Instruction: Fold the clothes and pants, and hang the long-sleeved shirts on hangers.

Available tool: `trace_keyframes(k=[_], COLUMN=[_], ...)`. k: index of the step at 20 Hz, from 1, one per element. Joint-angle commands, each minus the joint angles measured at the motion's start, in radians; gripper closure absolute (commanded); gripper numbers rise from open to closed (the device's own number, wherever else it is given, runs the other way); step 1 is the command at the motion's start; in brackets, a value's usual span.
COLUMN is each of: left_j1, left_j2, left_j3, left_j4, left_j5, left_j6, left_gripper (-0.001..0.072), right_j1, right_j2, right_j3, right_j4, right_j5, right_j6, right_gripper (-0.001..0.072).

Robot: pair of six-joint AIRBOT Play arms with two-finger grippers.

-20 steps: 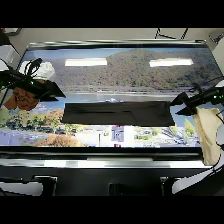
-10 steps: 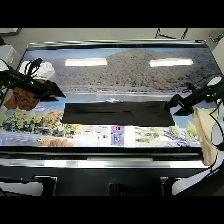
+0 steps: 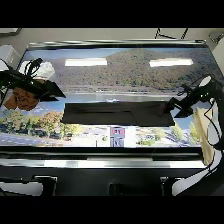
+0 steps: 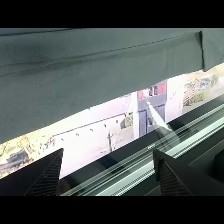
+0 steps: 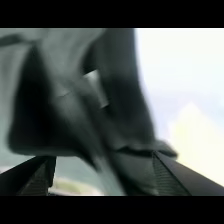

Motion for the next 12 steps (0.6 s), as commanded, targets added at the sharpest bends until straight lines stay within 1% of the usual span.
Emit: trace_keyframes(k=[1,5,7,8,9,11,12], left_j1=[0.001,0.001,0.001,0.0,-0.001,-0.009,-0.017], left_j2=[0.0,0.0,0.0,0.0,0.0,0.0,0.0], left_j3=[0.001,0.001,0.001,0.001,0.001,0.001,0.001], left_j4=[0.0,0.0,0.0,0.0,0.0,-0.001,0.0], left_j5=[0.001,0.001,0.001,0.001,0.001,0.002,0.006], left_j6=[0.0,0.0,0.0,0.0,0.0,-0.001,0.0], left_gripper=[0.008,0.008,0.008,0.0079,0.008,0.008,0.0081], right_j1=[0.004,0.004,0.005,0.008,0.011,0.03,0.042], right_j2=[-0.018,-0.057,-0.076,-0.086,-0.093,-0.104,-0.103], right_j3=[-0.003,-0.003,-0.003,-0.003,-0.003,-0.003,-0.003], right_j4=[-0.045,0.1,0.145,0.158,0.16,0.159,0.16], right_j5=[-0.04,-0.026,-0.023,-0.026,-0.033,-0.048,-0.048], right_j6=[0.026,0.025,0.027,0.037,0.053,0.066,0.063], right_gripper=[0.0002,0.0007,0.0043,0.0045,0.0072,0.0292,0.0469])
